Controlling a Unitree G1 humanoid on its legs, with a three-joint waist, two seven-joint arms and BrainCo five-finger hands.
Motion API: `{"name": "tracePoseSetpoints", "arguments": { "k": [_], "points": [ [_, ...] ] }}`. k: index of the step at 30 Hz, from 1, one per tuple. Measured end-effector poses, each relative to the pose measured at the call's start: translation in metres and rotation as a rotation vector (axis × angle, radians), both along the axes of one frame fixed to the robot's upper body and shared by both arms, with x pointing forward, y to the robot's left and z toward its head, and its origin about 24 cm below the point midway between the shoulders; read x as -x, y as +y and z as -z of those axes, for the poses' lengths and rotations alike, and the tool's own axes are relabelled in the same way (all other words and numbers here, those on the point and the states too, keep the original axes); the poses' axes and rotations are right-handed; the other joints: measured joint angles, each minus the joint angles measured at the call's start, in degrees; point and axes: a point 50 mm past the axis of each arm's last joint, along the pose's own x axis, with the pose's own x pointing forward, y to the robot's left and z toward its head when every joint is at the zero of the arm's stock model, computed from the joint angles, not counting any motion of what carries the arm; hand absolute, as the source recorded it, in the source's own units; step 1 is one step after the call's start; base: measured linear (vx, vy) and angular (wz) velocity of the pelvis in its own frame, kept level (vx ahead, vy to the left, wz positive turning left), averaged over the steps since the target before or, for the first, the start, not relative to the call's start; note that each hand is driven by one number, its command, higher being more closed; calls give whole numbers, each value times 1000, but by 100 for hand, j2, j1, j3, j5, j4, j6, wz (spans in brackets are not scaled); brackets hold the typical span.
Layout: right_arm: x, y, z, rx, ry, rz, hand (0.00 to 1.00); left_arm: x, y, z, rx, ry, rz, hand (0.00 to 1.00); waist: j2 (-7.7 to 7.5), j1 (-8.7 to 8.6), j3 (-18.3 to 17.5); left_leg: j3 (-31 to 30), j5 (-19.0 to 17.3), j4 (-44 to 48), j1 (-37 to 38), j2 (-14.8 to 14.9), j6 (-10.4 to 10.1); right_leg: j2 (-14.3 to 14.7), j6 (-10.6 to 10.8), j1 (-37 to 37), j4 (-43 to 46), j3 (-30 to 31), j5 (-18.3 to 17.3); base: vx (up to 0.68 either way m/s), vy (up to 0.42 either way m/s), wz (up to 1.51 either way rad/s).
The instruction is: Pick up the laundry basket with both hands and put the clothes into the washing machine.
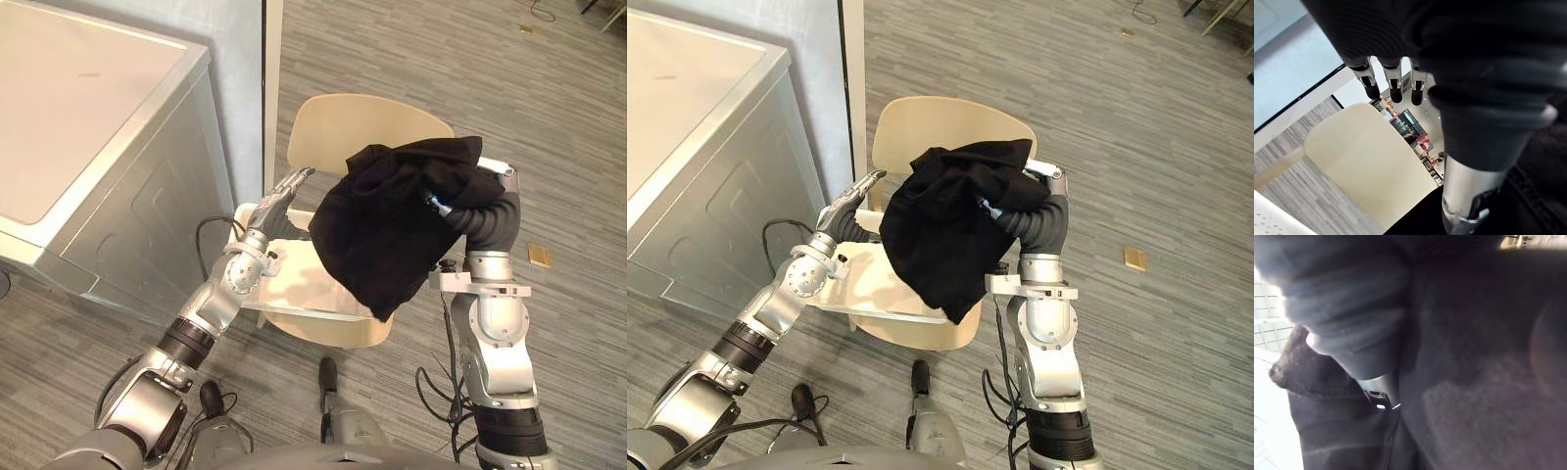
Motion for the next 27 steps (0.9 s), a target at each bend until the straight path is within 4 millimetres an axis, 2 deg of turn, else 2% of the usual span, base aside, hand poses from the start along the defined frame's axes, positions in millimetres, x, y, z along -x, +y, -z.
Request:
{"name": "tracePoseSetpoints", "arguments": {
  "k": [3, 5, 7, 13, 18, 23, 24, 27],
  "points": [
    [0, 6, 2, -14, 13, -38, 100, 3, -10, 6, 105, 101, 71, 0, 4, -45, -195, 33, -19, -1, 44, -2, -7, 1, 8, 20, -2, 28, -4, 8, -4, -4],
    [-1, 10, 4, -19, 22, -71, 100, 5, -15, 10, 149, 154, 113, 0, 5, -57, -198, 46, -35, -8, 139, -2, -4, 1, 36, 111, -7, 46, -25, -8, 0, -2],
    [-1, 18, 6, -21, 34, -113, 100, 9, -26, 19, 249, 274, 186, 0, 5, -55, -315, 87, -73, -39, 210, -10, -10, 1, 89, 152, -10, 103, -93, -24, 2, -8],
    [1, 22, 13, -27, 67, -134, 100, 22, -49, 32, 451, 489, 331, 0, 21, -108, -502, 132, -93, -42, 259, -14, -25, 2, 69, 156, -6, 154, -118, -3, -3, -5],
    [-2, 31, 25, -62, 124, -157, 100, 31, -59, 41, 514, 585, 382, 0, 32, -138, -635, 138, -100, -42, 295, -18, -33, 7, 76, 158, -3, 191, -119, 16, -10, -5],
    [-2, 51, 33, -90, 172, -254, 100, 35, -66, 42, 506, 595, 397, 0, 46, -135, -687, 126, -107, -42, 313, -25, -35, 6, 76, 158, -2, 230, -118, 4, -4, -2],
    [-2, 54, 35, -92, 179, -265, 100, 35, -66, 42, 504, 593, 396, 100, 50, -135, -700, 126, -107, -42, 314, -25, -35, 6, 76, 158, -1, 230, -118, 0, 0, 0],
    [-5, 66, 44, -112, 223, -300, 100, 36, -66, 45, 490, 579, 373, 100, 67, -129, -750, 124, -107, -42, 321, -27, -35, 6, 76, 159, 6, 236, -118, 0, 0, 0]
  ]
}}
